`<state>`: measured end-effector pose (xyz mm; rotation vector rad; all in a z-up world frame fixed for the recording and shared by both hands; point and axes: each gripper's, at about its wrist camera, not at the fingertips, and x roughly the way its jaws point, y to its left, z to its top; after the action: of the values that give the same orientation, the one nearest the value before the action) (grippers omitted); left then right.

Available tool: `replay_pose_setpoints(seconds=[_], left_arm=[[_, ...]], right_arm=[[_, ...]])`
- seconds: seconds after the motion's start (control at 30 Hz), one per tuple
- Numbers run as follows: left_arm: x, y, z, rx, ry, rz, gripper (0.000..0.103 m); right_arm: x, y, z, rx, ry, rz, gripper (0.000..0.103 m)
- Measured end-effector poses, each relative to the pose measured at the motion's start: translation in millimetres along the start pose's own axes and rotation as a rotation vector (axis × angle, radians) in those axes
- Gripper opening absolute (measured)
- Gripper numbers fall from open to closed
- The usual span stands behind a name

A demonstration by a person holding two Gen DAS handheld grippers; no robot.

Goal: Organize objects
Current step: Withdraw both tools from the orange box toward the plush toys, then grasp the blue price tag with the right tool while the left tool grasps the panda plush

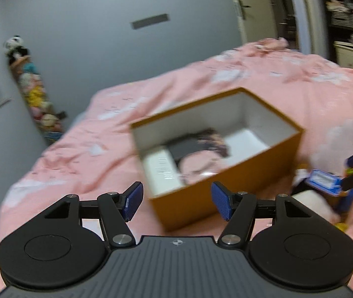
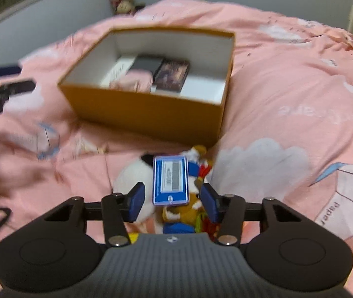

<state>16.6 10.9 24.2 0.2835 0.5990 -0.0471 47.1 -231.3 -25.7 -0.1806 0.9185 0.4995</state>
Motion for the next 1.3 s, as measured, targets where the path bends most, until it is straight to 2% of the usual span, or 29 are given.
replay_pose_setpoints(seconds=[0.1, 0.3, 0.4, 0.5, 0.6, 0.7, 0.83, 1.07, 1.3], left_arm=[[9, -17, 4, -0.014, 0.041, -0.075, 0.074], [34, -53, 7, -0.014, 0.15, -0.216, 0.074], [49, -64, 9, -0.055, 0.228, -0.293, 0.074], [62, -71, 7, -0.111, 0.314, -0.367, 0.074], [74, -76, 2, -0.167, 0.388, -0.399, 0.074], [92, -77, -8, -0.259, 0.481, -0.432, 0.074], [116, -68, -31, -0.447, 0.6, -0.475, 0.075], [136, -60, -56, -0.669, 0.657, -0.555, 0.091], [147, -67, -67, -0.76, 0.666, -0.614, 0.091]], right_arm=[[14, 3, -2, -0.085, 0.063, -0.026, 0.053], [35, 7, 3, -0.185, 0.136, -0.024, 0.057], [47, 10, 6, -0.24, 0.167, -0.054, 0.057], [54, 8, 7, -0.284, 0.188, -0.071, 0.056], [61, 2, 8, -0.311, 0.193, -0.095, 0.052], [61, -15, 13, -0.244, 0.193, -0.048, 0.05], [56, -32, 15, -0.161, 0.176, 0.008, 0.049], [53, -35, 11, -0.129, 0.16, 0.033, 0.049], [55, -37, 12, -0.116, 0.129, 0.032, 0.049]])
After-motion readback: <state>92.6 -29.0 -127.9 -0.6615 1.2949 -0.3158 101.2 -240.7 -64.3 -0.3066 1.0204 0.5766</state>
